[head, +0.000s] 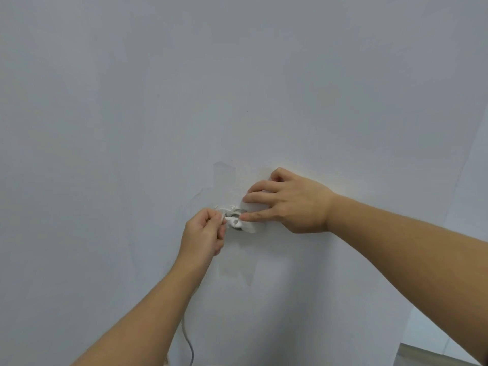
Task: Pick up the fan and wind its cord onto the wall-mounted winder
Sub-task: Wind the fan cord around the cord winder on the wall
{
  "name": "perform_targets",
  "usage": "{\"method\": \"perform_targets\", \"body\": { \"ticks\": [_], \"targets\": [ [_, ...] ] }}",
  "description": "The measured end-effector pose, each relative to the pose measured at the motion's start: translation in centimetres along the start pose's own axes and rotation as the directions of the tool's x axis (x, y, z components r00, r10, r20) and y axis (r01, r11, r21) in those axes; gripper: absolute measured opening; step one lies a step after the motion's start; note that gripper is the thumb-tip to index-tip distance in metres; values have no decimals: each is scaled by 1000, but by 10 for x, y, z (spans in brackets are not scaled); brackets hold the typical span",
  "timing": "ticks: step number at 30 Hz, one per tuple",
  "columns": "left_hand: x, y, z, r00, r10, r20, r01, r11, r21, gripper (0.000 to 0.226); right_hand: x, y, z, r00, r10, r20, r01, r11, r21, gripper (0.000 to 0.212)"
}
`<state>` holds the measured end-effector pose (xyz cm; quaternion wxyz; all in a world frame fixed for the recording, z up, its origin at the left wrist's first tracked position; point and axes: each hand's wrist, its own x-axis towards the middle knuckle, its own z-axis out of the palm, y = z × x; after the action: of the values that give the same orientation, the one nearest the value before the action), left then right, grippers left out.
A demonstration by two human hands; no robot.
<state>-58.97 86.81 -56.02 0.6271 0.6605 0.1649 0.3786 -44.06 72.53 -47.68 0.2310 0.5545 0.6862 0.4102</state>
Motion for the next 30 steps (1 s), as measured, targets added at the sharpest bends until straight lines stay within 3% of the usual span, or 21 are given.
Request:
{"method": "perform_targets", "body": {
  "ticks": [4, 9, 14, 17, 20, 25, 30],
  "targets": [
    [-3, -1, -7, 991, -117, 70, 116, 993, 8, 28, 1, 0, 0, 1000, 0, 3, 0, 1000, -1, 58],
    [-10, -2, -6, 912, -379, 156, 358, 922, 145, 53, 0, 0, -1, 1000, 0, 5, 0, 1000, 0, 56],
    [-4, -7, 5, 936, -236, 260, 276, 952, -130, 35, 0, -1, -1, 1000, 11, -9, -11, 1000, 1, 57],
    [-3, -11, 4, 929, -228, 293, 291, 937, -193, 27, 0, -2, 0, 1000, 20, -20, -20, 1000, 8, 57],
    [-4, -14, 0, 895, -314, 317, 368, 921, -126, 29, 0, -1, 1, 1000, 23, -13, -23, 1000, 0, 58],
    [-11, -14, 8, 725, -582, 369, 559, 810, 180, 69, 0, -1, 0, 1000, 10, -9, -10, 1000, -11, 61],
    [-9, -17, 30, 741, -504, 444, 542, 839, 46, 56, 0, 0, 0, 1000, -1, 5, 2, 999, -36, 64]
  ]
}}
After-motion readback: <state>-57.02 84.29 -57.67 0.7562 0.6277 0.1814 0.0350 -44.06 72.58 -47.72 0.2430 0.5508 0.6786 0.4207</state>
